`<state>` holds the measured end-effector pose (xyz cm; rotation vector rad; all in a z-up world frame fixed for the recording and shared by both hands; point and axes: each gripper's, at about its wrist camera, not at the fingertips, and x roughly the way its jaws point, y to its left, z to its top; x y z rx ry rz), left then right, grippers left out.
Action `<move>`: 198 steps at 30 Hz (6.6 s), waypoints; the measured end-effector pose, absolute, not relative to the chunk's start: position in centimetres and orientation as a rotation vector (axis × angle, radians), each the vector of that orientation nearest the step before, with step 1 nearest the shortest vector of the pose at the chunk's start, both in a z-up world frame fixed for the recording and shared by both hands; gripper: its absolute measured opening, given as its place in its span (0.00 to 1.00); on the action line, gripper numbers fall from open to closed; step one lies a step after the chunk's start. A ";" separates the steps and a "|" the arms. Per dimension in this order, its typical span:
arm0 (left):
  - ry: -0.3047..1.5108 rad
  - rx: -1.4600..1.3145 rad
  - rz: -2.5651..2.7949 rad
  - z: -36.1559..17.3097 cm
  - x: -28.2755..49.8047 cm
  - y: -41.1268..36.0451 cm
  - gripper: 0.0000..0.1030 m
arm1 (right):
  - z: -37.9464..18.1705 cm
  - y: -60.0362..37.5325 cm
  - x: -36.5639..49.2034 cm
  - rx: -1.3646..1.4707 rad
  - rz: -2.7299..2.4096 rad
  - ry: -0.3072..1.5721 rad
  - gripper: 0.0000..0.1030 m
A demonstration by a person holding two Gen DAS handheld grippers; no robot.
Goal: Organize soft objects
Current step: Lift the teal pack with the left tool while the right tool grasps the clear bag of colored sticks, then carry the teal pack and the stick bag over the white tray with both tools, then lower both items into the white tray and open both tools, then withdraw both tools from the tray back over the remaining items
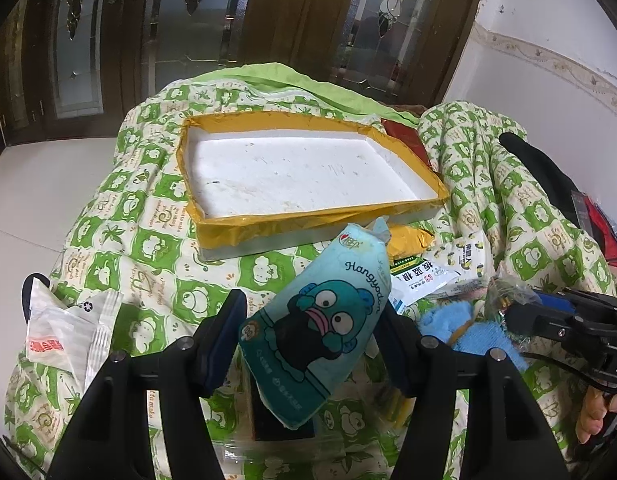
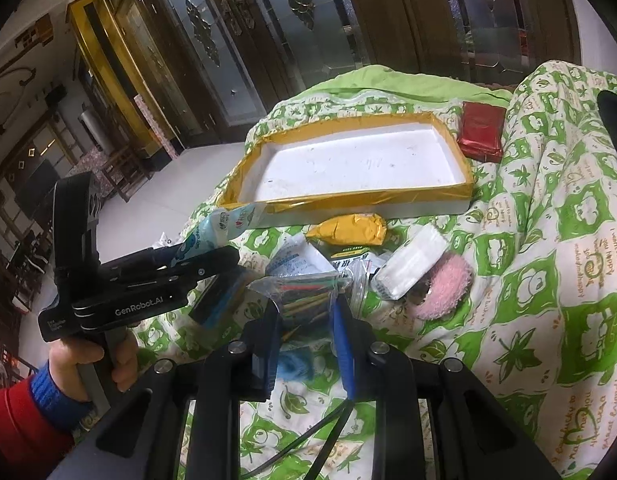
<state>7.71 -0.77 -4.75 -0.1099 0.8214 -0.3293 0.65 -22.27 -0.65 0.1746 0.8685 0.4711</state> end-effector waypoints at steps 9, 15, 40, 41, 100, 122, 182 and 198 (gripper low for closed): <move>0.804 -0.133 -0.325 -4.2 7.6 -0.3 0.60 | 0.6 -23.5 0.6 0.197 0.455 0.819 0.26; 0.804 -0.136 -0.324 -4.1 7.6 -0.3 0.60 | 0.7 -23.8 0.8 0.205 0.456 0.818 0.26; 0.817 -0.131 -0.325 -4.3 7.7 -0.5 0.61 | -0.7 -24.8 2.3 0.324 0.491 0.903 0.26; 0.817 -0.129 -0.324 -4.3 7.7 -0.5 0.61 | -0.8 -24.8 2.3 0.324 0.489 0.909 0.26; 0.858 -0.083 -0.247 -1.1 18.6 -2.9 0.61 | 0.6 -26.1 17.4 0.254 0.461 0.935 0.26; 0.958 -0.020 -0.157 -6.4 21.9 -2.7 0.63 | -4.9 -23.6 21.1 0.062 0.342 1.113 0.27; 0.809 -0.151 -0.191 -2.9 8.5 -0.2 0.88 | -0.6 -25.6 8.9 0.224 0.380 0.873 0.88; 0.753 -0.107 -0.130 -3.2 4.8 -0.1 0.97 | -0.4 -25.2 5.4 0.192 0.376 0.826 0.92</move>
